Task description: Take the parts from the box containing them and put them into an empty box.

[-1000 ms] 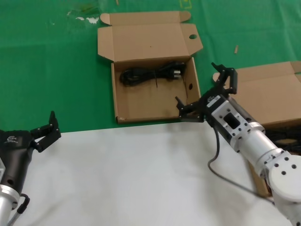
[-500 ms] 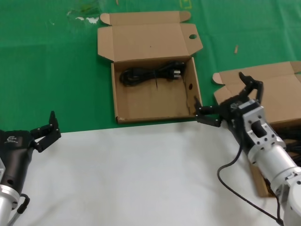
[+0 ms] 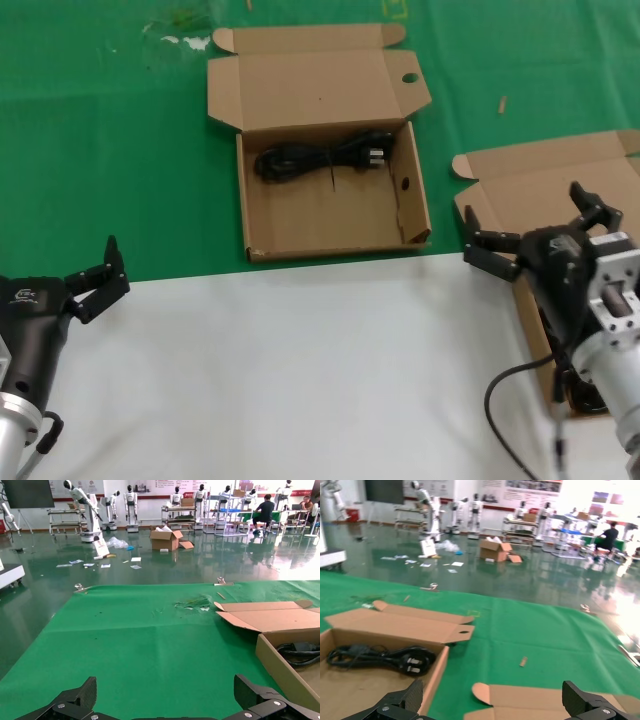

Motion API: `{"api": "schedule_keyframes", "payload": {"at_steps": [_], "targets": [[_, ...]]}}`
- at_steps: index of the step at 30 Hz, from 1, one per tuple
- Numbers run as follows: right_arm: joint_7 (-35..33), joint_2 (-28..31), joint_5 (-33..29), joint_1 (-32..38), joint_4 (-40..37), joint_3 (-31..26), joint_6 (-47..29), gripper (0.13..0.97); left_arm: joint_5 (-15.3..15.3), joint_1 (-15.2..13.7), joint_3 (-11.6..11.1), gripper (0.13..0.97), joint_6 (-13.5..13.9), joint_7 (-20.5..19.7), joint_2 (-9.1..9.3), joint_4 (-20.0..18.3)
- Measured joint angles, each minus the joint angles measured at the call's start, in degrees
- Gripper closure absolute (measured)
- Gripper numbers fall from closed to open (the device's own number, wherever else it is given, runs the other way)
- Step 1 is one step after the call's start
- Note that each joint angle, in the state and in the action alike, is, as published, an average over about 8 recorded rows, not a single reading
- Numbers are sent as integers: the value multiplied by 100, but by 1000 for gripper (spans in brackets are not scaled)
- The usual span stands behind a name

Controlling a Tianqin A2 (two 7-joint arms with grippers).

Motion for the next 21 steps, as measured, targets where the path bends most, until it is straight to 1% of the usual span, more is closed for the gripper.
{"api": "schedule_keyframes", "payload": {"at_steps": [6, 21], "targets": [[105, 2, 139, -151, 119, 102, 69, 129, 0, 0, 0, 132, 0, 0, 0, 0], [110, 2, 147, -160, 125, 108, 73, 129, 0, 0, 0, 132, 0, 0, 0, 0]]}}
